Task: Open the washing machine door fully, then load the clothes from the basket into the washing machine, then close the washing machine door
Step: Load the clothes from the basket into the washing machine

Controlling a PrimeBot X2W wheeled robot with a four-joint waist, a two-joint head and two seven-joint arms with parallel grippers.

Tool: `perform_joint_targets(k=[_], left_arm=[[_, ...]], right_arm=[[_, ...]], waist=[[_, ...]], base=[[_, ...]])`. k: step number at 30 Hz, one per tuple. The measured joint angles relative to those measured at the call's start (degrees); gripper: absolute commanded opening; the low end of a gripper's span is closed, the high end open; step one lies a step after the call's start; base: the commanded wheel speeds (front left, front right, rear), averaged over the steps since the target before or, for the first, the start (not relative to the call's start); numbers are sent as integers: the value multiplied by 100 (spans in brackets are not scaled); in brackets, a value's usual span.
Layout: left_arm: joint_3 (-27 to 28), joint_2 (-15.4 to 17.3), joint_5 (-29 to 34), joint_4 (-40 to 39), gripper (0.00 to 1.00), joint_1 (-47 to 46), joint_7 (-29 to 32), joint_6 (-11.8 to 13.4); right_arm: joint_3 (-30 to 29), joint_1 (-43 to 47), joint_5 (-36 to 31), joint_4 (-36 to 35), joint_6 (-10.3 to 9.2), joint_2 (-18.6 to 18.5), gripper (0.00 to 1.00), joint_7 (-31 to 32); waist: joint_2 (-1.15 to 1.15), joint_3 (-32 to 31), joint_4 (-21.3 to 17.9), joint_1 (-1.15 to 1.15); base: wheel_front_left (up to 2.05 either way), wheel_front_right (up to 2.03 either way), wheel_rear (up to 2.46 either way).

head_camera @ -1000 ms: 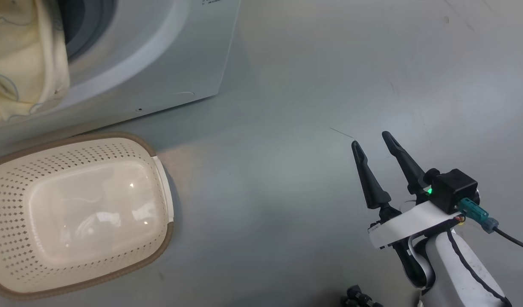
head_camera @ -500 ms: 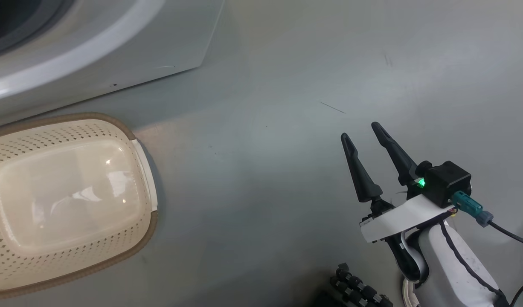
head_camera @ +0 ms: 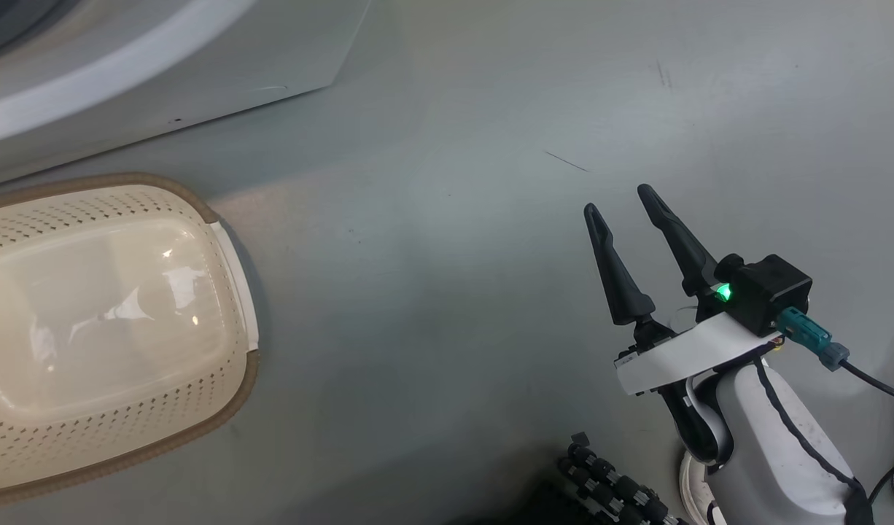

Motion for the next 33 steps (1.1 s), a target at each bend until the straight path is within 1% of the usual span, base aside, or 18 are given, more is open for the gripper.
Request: perform_joint_targets(k=[2, 3, 4, 5, 6, 7, 8, 9, 10, 14, 19, 27, 33], left_arm=[[-10, -20, 24, 80, 0, 44, 0, 0], [-16, -26, 52, 122, 10, 49, 0, 0], [-23, -35, 56, 142, 24, 52, 0, 0], [-33, -45, 65, 188, 33, 52, 0, 0], [-41, -58, 91, 264, 42, 60, 0, 0], [-46, -67, 92, 314, 47, 76, 1, 0], [-48, -69, 92, 345, 60, 85, 1, 1], [-42, -69, 92, 383, 85, 85, 1, 9], [-40, -70, 92, 413, 100, 86, 1, 9], [-40, -159, 107, 626, 100, 104, 1, 89], [-78, -304, 266, 1073, 100, 202, 1, 287], [-271, -621, 336, 1147, 100, 243, 0, 309], [-312, -745, 341, 1314, 100, 308, 1, 308]], right_arm=[[0, -31, 0, 9, 0, 1, 100, 0], [-1, -49, 0, 14, 0, 3, 100, 0], [-4, -61, 0, 20, 0, 3, 100, 0], [-18, -63, 0, 29, 0, 7, 100, 0], [-30, -63, 0, 44, 0, 7, 100, 0], [-27, -63, 0, 51, 0, 3, 100, 0], [-27, -63, 0, 58, 0, 5, 100, 0], [-26, -63, 0, 64, 0, 8, 100, 0], [-27, -63, 0, 68, 0, 8, 100, 0], [-84, -64, 0, 105, 0, 4, 100, 0], [-133, -63, -1, 151, 0, -9, 100, 0], [-203, -63, -1, 183, 0, -53, 100, 0], [-214, -63, -1, 212, 0, -68, 100, 0]], waist=[[0, 3, 9, 0], [0, 3, 14, 0], [0, 1, 21, 0], [0, -6, 27, 0], [0, -16, 36, 0], [0, -27, 46, 0], [0, -36, 54, 0], [0, -44, 61, 0], [0, -53, 68, 0], [0, -98, 107, 0], [0, -192, 191, 0], [0, -367, 363, 0], [0, -490, 495, -1]], base=[[0, 0, 0], [0, 0, 0], [0, 0, 0], [0, 0, 0], [0, 0, 0], [0, 0, 0], [0, 0, 0], [0, 0, 0], [0, 0, 0], [0, 0, 0], [0, 0, 0], [0, 0, 0], [0, 0, 0]])
